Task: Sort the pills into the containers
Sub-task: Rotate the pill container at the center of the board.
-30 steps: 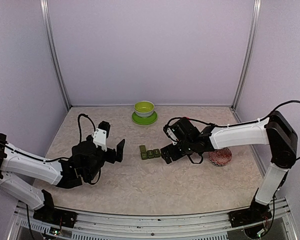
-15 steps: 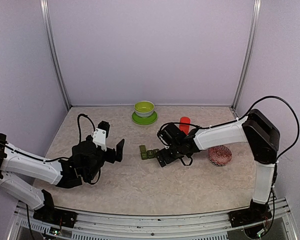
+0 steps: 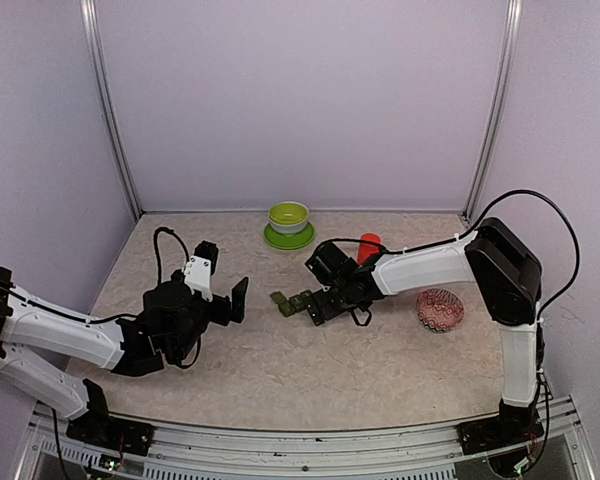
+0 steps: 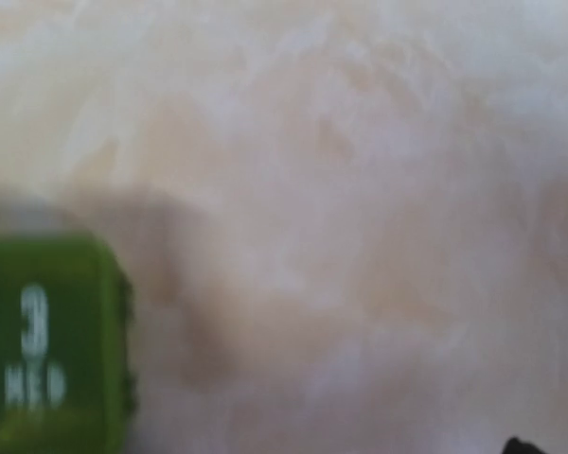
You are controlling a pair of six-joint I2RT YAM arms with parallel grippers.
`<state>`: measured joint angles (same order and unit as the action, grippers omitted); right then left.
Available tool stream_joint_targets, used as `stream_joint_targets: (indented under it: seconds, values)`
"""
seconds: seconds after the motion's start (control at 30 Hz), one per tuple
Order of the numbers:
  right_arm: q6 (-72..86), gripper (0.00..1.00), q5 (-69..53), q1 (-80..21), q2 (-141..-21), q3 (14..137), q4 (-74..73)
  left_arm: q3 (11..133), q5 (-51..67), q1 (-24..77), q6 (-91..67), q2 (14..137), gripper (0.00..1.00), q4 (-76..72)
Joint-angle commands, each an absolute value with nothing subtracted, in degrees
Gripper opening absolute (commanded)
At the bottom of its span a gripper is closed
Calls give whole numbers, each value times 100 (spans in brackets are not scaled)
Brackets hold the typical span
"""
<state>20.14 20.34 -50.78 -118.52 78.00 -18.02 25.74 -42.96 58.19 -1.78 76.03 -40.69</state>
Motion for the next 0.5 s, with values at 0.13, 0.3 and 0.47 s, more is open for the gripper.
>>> stream_joint_targets:
  seconds: [0.13, 0.3, 0.47]
  values:
    - [2044, 100, 2209, -4845, -12282, 8276, -1943, 2605, -4394, 5785, -235, 7512, 99, -4043]
    - [1943, 100, 2054, -4720, -12538, 8658, -1994, 2604, -4403, 5783, -229, 7508, 99, -4043]
    - [1855, 100, 1955, -4633, -12753, 8935, -1979, 2602, -4413, 5783, -216, 7518, 99, -4041]
